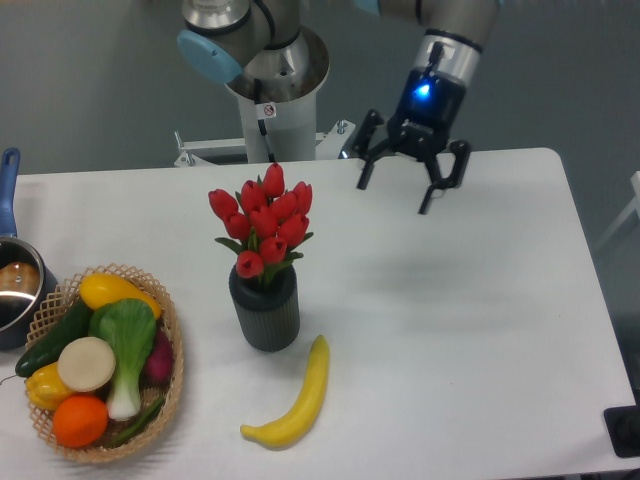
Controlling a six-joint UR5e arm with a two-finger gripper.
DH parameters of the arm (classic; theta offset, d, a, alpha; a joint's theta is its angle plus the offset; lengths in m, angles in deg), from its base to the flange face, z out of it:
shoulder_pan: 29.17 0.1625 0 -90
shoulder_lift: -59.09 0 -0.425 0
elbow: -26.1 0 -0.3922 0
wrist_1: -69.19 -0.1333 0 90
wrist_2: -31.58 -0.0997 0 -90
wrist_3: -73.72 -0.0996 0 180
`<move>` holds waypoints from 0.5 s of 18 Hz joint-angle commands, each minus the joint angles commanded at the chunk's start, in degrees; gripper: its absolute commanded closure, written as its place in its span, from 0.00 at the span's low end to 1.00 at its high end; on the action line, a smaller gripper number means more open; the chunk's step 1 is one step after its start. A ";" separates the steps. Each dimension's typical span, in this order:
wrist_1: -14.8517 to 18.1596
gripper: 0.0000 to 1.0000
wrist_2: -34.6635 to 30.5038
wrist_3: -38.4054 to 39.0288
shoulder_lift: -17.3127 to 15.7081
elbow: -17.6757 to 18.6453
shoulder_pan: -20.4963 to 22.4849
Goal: Pick up the flowers from the vase
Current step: 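Swing the open gripper over to the red tulip heads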
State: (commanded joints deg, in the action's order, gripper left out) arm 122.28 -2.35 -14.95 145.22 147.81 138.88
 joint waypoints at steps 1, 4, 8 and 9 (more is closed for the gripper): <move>0.09 0.00 0.70 -1.93 0.00 0.88 0.00; 0.09 0.00 2.02 -7.82 -0.96 5.97 0.35; 0.00 0.00 3.87 -8.19 -0.36 6.78 -1.05; 0.09 0.00 4.04 -8.19 -0.18 6.69 -1.93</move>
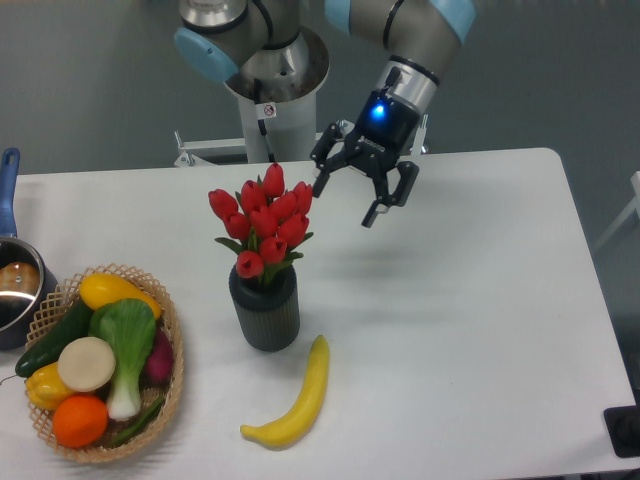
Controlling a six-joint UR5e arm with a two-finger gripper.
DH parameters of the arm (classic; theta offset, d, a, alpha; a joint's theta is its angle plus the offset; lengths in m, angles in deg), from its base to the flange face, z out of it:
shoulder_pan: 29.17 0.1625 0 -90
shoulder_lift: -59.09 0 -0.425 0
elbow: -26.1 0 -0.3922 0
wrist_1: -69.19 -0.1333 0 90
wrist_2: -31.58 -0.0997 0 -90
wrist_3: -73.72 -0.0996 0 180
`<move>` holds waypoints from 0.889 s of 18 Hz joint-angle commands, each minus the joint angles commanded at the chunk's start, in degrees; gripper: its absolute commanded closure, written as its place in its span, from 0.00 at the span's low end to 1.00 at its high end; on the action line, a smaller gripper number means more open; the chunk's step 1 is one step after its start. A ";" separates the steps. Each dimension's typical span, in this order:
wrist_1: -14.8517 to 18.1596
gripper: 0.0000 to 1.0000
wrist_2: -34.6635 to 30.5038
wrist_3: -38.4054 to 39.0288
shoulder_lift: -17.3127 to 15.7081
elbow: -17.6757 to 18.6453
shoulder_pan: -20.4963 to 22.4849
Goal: Pick up the flowers from the vase
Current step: 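Swing the open gripper over to the red tulip heads, then lower the gripper around the tulip stems and close it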
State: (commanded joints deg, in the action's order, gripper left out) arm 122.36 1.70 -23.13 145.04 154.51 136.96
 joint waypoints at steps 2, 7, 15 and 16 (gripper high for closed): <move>-0.09 0.00 0.79 0.00 0.09 0.09 -0.89; 0.09 0.00 4.04 0.52 1.14 0.35 -2.82; -0.09 0.00 7.21 0.00 5.18 -0.44 -4.14; -0.09 0.00 7.30 0.09 5.19 -0.44 -4.14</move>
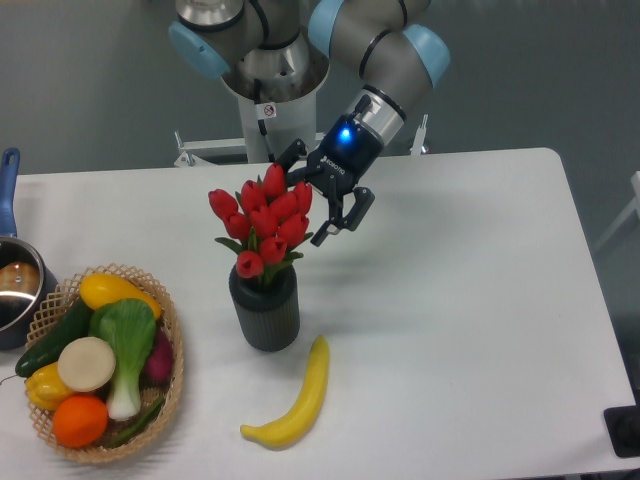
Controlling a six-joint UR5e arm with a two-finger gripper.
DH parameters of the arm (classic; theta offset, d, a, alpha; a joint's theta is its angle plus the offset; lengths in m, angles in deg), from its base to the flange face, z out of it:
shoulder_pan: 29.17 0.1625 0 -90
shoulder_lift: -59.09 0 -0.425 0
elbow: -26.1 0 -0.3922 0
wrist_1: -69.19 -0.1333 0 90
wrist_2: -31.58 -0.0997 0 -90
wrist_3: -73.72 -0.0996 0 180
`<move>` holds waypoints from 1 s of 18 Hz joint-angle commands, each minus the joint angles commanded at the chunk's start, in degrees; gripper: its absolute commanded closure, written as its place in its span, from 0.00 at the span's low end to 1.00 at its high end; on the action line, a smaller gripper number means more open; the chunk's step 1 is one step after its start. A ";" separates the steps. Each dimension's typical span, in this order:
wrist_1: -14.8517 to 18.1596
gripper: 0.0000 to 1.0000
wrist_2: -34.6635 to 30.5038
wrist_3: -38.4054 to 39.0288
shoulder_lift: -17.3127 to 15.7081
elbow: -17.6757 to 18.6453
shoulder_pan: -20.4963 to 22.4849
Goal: Pick up the flowers from the vase
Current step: 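Lower the gripper around the tulip stems and close it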
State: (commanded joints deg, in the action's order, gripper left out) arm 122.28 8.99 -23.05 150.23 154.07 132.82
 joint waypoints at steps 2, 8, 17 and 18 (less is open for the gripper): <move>-0.17 0.00 1.22 -0.09 0.44 -0.09 -0.09; -2.55 0.00 2.20 0.00 3.33 -1.40 -2.28; -2.99 0.00 3.69 0.00 6.94 -3.87 -5.80; -2.99 0.00 4.30 0.00 7.03 -3.87 -5.80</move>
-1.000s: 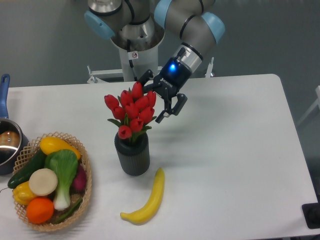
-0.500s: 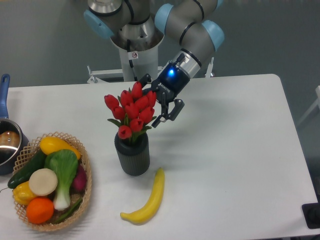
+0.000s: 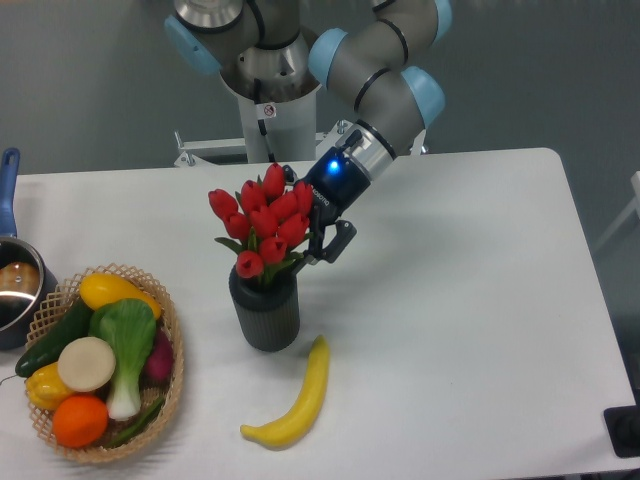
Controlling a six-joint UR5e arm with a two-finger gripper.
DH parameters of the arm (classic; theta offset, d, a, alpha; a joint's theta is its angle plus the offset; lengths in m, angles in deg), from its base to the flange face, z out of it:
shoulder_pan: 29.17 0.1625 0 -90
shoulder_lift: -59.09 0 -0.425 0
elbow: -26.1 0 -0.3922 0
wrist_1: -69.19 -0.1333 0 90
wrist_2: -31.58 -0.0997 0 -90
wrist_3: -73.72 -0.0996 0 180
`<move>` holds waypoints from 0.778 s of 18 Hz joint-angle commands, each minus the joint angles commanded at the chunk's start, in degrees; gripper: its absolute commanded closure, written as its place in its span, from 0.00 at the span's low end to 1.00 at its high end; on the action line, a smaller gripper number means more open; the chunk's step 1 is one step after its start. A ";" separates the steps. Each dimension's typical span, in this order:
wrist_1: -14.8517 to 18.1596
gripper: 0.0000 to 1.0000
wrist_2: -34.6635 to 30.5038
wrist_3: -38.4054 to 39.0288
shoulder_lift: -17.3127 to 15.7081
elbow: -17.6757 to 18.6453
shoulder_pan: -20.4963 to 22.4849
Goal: Pick up the flowers from the vase
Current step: 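Lower the gripper around the tulip stems and close it, then lift the gripped tulips straight up out of the grey vase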
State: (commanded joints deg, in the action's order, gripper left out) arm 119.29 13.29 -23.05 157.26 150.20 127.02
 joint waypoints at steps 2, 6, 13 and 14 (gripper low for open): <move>0.00 0.01 1.23 0.00 0.35 -0.09 0.00; 0.00 0.32 1.59 0.00 0.53 -0.09 -0.09; 0.00 0.57 3.08 0.26 0.79 -0.44 0.00; 0.00 0.57 3.08 0.52 0.79 -0.70 0.00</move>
State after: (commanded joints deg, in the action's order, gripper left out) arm 119.29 16.38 -22.52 158.05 149.50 127.02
